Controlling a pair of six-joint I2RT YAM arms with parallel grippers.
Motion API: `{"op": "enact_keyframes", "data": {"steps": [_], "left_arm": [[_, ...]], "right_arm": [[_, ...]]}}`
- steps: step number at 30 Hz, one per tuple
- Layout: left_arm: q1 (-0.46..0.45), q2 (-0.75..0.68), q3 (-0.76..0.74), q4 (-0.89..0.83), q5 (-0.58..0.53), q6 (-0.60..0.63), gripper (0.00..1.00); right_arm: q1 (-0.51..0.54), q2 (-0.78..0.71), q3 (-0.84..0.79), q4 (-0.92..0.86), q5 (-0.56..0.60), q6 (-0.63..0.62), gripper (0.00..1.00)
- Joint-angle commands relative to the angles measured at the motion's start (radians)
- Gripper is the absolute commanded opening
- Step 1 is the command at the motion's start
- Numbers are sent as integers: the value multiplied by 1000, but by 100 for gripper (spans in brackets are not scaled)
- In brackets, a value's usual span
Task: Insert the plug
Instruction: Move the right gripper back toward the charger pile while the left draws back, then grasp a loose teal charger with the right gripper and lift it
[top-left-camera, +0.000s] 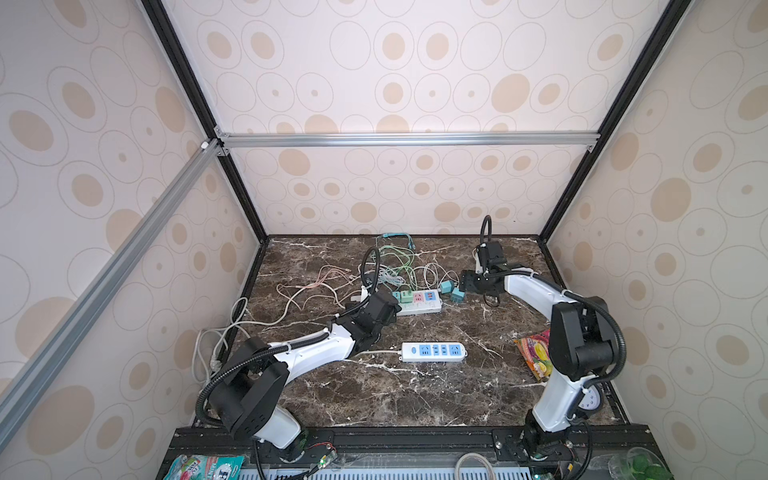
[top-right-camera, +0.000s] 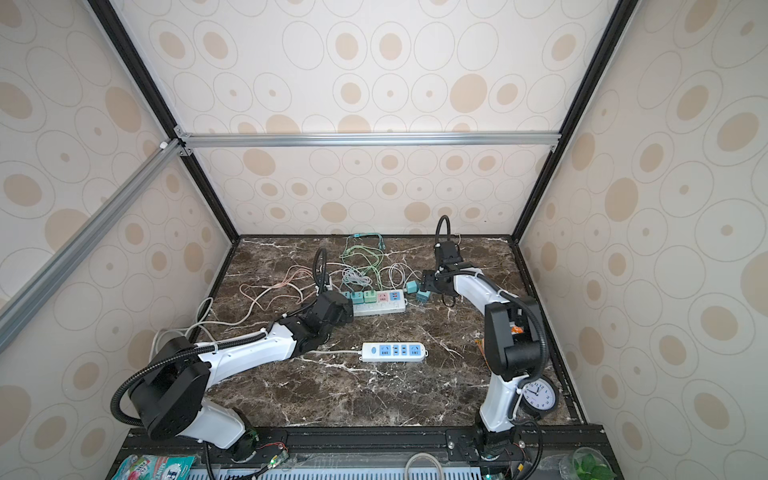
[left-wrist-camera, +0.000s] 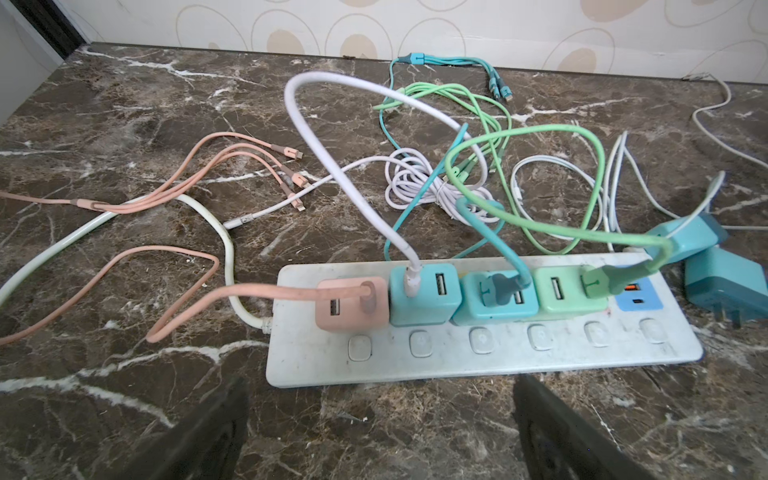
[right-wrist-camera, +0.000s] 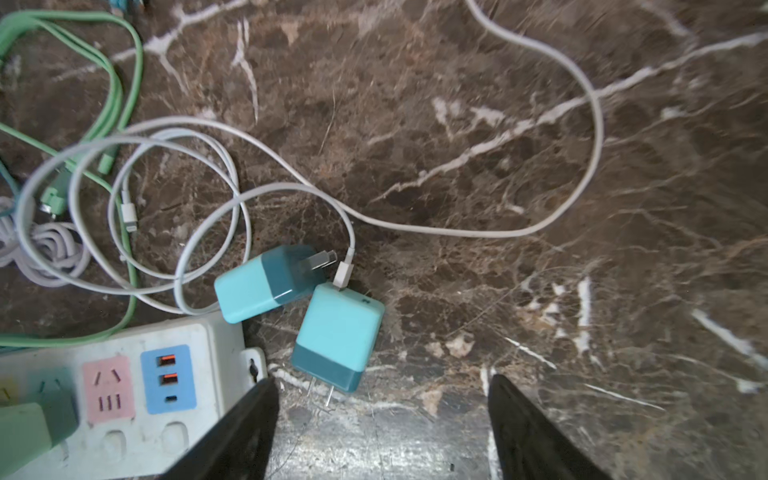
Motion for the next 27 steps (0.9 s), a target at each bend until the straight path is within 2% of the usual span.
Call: {"op": "enact_keyframes", "data": {"steps": [1,5,10,15,19,23,27], "left_arm": [[6,-9,-1,2,-23,-11,98],[7,-16,-4,4,-29,-8,98],[10,-34,-17,-12,-40,-10,98],[13,-71,-59,0,-45,-20,98],[13,-83,-72,-5,-48,-25,98],[16,-78,-61,-7,-48,-22,98],[17,-72,-40,-9,-41,-16,98]], "right_arm": [[25,41,32,-80,-26,73,79],[54,123,94,-115,-11,75,78],[91,203,156,-170,135,102,77],[92,235,156,-164,137,122,71],[92,232,131,-143,162,138,62],[91,191,96,-123,194,132,47],[85,60,7,-100,281,63,34]]}}
